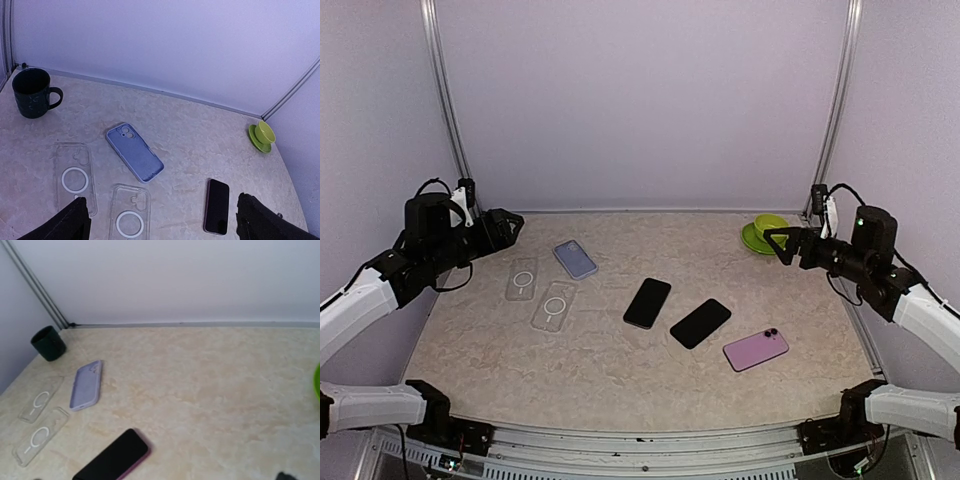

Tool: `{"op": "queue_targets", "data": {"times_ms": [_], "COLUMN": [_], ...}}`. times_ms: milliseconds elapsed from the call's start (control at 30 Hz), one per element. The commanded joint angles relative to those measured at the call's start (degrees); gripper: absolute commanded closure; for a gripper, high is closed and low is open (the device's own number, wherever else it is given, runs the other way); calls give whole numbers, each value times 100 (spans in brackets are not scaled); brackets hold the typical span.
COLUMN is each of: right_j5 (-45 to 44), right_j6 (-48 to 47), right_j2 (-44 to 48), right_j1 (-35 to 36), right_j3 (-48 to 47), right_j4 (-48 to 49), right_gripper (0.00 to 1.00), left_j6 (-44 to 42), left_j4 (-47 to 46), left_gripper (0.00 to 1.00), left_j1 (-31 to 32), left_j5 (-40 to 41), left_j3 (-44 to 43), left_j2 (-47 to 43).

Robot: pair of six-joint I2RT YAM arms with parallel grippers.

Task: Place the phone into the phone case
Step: Adjust the phone at the center of the board.

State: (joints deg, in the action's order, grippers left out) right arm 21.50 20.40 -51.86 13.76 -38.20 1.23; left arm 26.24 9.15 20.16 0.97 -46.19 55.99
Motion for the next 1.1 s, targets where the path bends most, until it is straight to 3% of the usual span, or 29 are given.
{"op": "queue_targets", "data": {"times_ms": [0,400,833,1067], "right_j5": [54,268,460,129], "right_j6": [-113,-261,-144,-27], "right_j2": [-11,-275,-644,-993], "right_j1": [-91,-108,-109,-82], "right_j3": [-20,-141,-130,-106], "right_j4": [282,-88,-217,-442], "right_gripper": [0,0,0,0], "left_j6": [-89,370,555,582], "left_j4": [34,-217,-555,-776], "left_gripper": [1,1,1,1], "left_j1": [-26,739,1185,1485], "left_j5": [-262,623,671,677], "left_j3": [-112,-338,-145,-94], "left_j2": [10,778,1369,1787]}}
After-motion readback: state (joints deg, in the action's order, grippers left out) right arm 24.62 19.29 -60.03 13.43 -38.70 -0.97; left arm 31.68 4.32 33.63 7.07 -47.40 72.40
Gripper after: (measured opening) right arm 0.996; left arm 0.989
